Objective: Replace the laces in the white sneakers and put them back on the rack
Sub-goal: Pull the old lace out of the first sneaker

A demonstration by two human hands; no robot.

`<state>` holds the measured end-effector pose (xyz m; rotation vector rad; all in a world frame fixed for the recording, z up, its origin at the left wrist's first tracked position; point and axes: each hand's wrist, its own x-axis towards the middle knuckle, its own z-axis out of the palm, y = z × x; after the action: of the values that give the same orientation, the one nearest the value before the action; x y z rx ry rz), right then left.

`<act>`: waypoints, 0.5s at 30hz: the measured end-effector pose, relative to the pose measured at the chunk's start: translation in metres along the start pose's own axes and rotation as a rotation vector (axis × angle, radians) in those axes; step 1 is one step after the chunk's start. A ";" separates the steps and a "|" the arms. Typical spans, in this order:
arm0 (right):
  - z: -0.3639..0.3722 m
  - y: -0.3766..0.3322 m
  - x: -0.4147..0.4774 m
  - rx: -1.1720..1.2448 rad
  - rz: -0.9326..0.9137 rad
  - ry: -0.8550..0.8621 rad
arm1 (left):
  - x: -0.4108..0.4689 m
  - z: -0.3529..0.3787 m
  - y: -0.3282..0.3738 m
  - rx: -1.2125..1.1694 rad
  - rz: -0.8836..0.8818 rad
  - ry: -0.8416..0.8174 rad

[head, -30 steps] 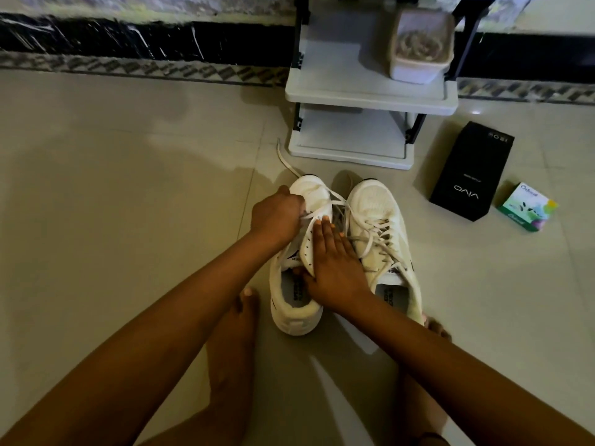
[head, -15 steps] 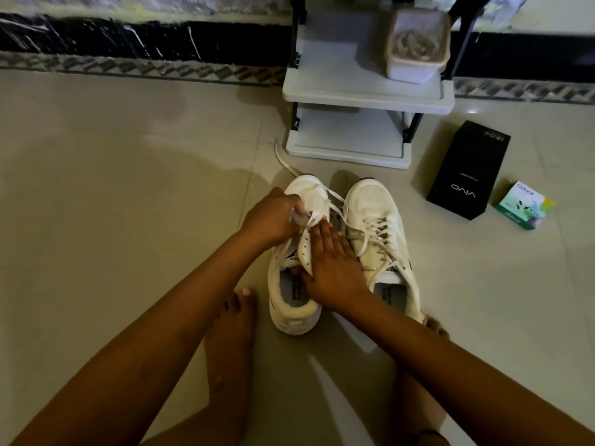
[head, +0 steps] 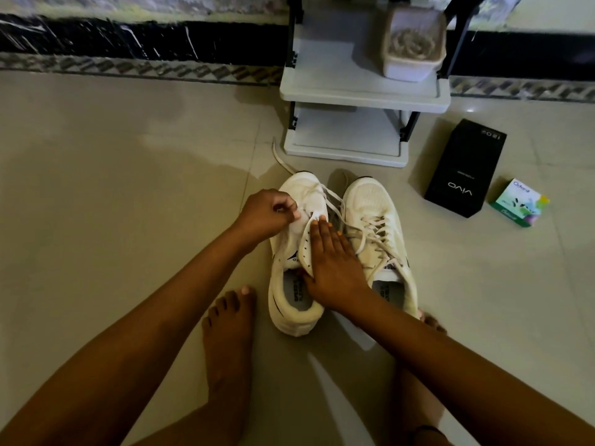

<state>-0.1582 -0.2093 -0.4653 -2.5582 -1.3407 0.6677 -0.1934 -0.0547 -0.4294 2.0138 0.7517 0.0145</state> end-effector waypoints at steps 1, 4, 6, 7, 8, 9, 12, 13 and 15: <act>-0.001 0.001 -0.001 -0.015 -0.002 -0.002 | -0.001 0.001 0.001 -0.057 -0.012 -0.009; -0.003 0.003 -0.003 -0.041 -0.002 -0.016 | -0.005 0.000 0.004 -0.120 -0.020 0.008; -0.003 0.001 -0.001 -0.033 0.005 -0.038 | -0.010 0.002 0.009 -0.134 0.004 -0.007; -0.004 -0.002 0.000 -0.020 0.005 -0.047 | -0.015 0.006 0.015 -0.130 0.025 -0.067; -0.004 -0.005 0.002 0.000 0.004 -0.053 | -0.021 0.014 0.023 -0.117 0.055 -0.152; -0.005 -0.010 0.005 0.015 0.006 -0.058 | -0.026 0.024 0.033 -0.104 0.087 -0.234; -0.006 -0.014 0.006 0.011 0.022 -0.018 | -0.029 0.033 0.056 -0.232 0.102 -0.210; -0.005 -0.011 0.007 0.001 0.011 -0.001 | -0.025 0.024 0.058 -0.307 0.089 -0.099; -0.006 -0.003 0.006 0.017 -0.016 -0.022 | -0.010 -0.001 0.053 -0.319 0.068 0.135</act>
<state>-0.1542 -0.2021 -0.4609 -2.5316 -1.3551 0.7038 -0.1752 -0.0779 -0.3841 1.7436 0.7161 0.2950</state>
